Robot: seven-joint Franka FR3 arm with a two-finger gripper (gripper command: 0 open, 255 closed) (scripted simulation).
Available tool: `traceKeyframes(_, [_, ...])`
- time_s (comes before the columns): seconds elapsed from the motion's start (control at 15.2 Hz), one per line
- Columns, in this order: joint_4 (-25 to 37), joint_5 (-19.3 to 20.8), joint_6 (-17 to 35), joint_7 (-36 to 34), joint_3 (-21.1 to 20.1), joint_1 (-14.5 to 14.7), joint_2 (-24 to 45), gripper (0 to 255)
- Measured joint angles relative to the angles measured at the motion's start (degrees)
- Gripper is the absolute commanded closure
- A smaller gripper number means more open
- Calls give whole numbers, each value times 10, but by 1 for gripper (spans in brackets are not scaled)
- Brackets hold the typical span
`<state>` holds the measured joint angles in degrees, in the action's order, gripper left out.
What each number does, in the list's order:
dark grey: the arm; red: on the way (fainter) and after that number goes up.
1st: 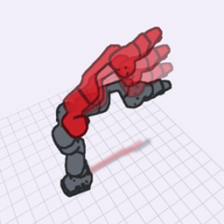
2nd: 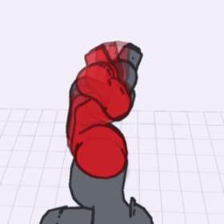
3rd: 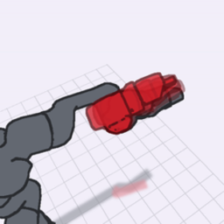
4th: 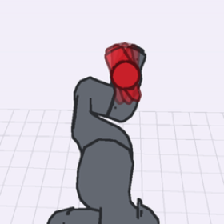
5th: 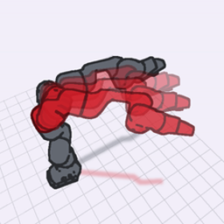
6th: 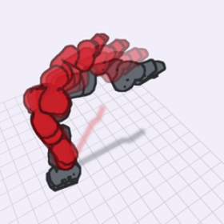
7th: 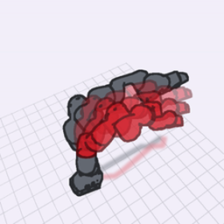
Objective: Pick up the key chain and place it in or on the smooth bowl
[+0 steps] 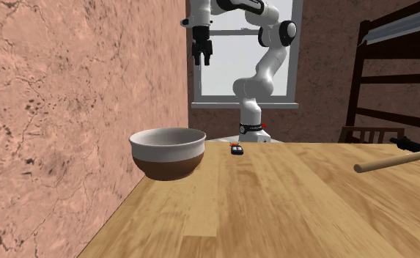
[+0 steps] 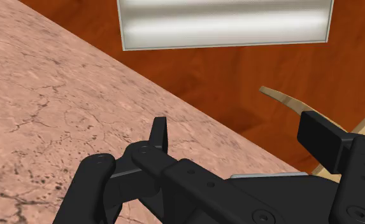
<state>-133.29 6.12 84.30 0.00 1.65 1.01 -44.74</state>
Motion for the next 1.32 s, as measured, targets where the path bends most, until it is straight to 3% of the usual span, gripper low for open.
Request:
traceKeyframes(0.33, [-19, -17, 43, -3, -18, 20, 18, 0])
traceKeyframes(1.32, [-57, -82, 267, -15, -117, 116, 168, 0])
